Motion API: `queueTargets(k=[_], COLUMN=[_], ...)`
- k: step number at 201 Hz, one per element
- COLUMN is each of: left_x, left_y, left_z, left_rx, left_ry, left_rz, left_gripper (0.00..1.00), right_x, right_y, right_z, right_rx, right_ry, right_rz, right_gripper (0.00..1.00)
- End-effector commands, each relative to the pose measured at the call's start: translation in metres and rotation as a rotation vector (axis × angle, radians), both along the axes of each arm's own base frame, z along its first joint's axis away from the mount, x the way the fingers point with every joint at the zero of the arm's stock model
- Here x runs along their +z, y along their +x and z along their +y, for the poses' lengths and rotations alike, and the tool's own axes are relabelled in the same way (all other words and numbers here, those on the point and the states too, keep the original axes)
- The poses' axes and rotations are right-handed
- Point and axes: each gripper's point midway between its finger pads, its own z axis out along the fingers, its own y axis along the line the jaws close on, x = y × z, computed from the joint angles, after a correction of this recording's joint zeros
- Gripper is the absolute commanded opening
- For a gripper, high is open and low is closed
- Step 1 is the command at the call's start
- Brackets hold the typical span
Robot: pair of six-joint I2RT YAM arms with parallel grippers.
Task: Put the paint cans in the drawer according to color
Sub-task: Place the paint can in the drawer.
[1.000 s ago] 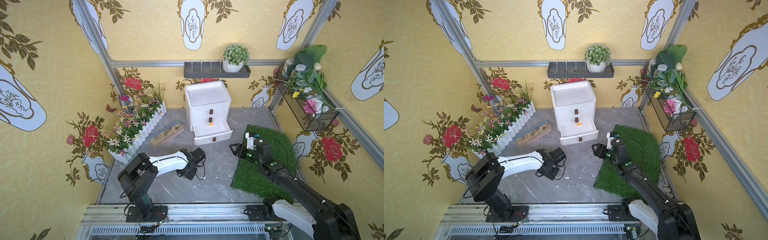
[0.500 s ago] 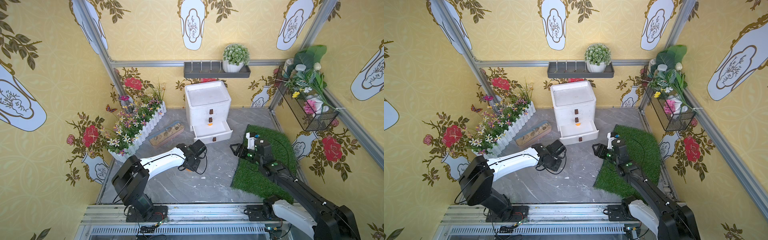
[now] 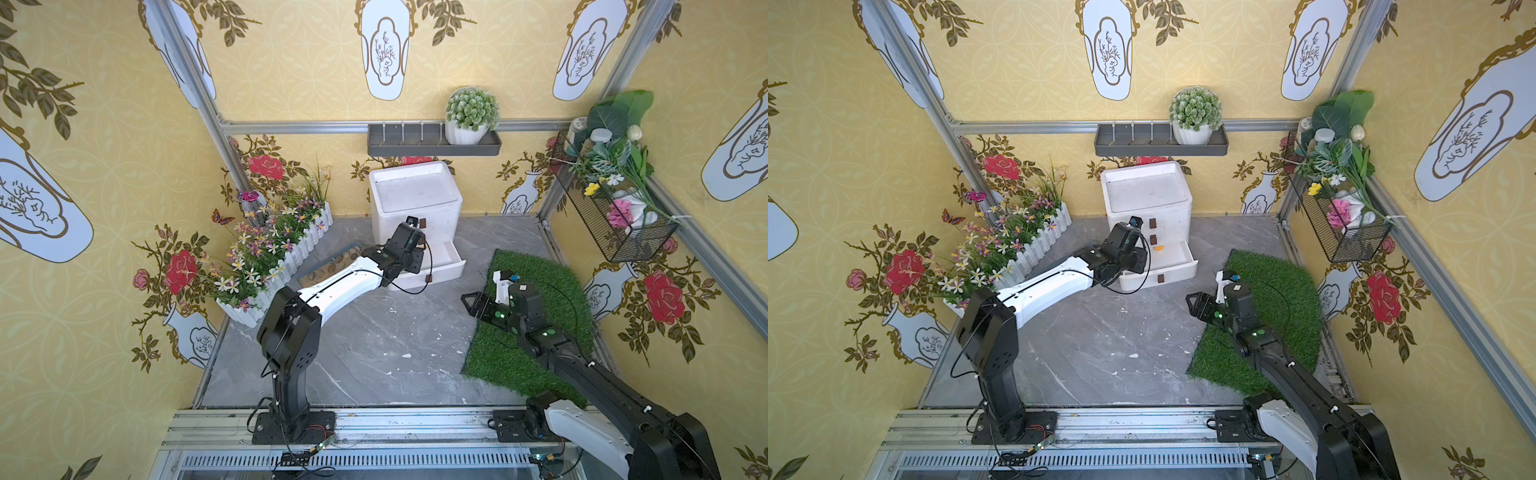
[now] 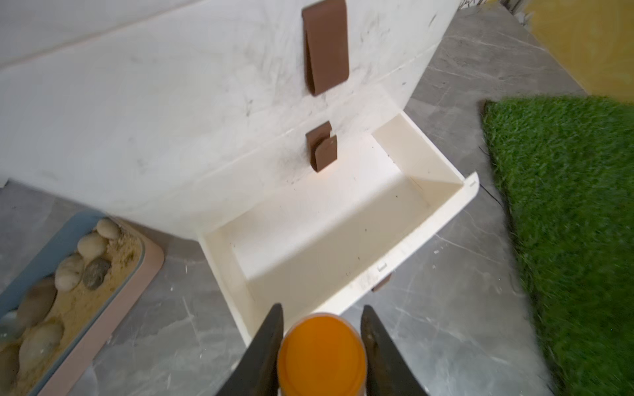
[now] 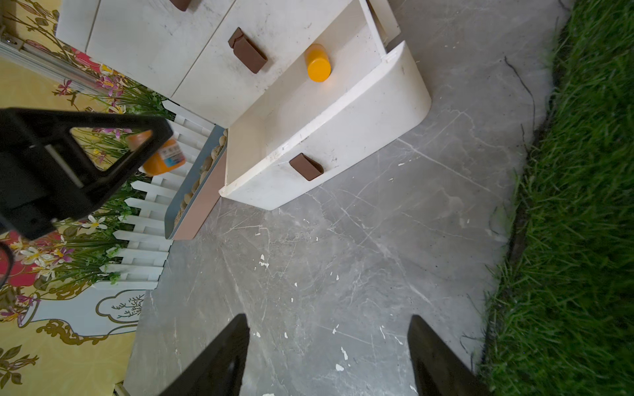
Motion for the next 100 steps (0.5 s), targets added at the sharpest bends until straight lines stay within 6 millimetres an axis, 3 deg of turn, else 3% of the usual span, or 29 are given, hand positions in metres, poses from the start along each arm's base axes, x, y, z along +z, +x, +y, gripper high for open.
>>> queueTargets(k=[1, 17, 48, 76, 100], left_x=[0.001, -0.008, -0.022, 0.005, 0.04], left_y=[0.029, 0.042, 0.051, 0.032, -0.005], left_z=[-0.003, 0.0, -0.004, -0.002, 0.02], left_rx=[0.027, 0.056, 0.062, 0.049, 0.047], left_ry=[0.055, 0.109, 0.14, 0.053, -0.081], left_rz=[-0.126, -0.154, -0.113, -0.086, -0.134], left_gripper=[0.34, 0.41, 0.65, 0.69, 0.74], right_x=[0.001, 0.0, -0.006, -0.012, -0.018], right_y=[0.0, 0.002, 0.011, 0.03, 0.055], right_z=[-0.004, -0.004, 0.011, 0.041, 0.073], right_rx=[-0.026, -0.037, -0.023, 0.03, 0.069], right_ry=[-0.004, 0.011, 0.079, 0.114, 0.13], right_rz=[-0.008, 0.001, 0.027, 0.083, 0.142], right_gripper=[0.74, 0.74, 0.74, 0.67, 0.44])
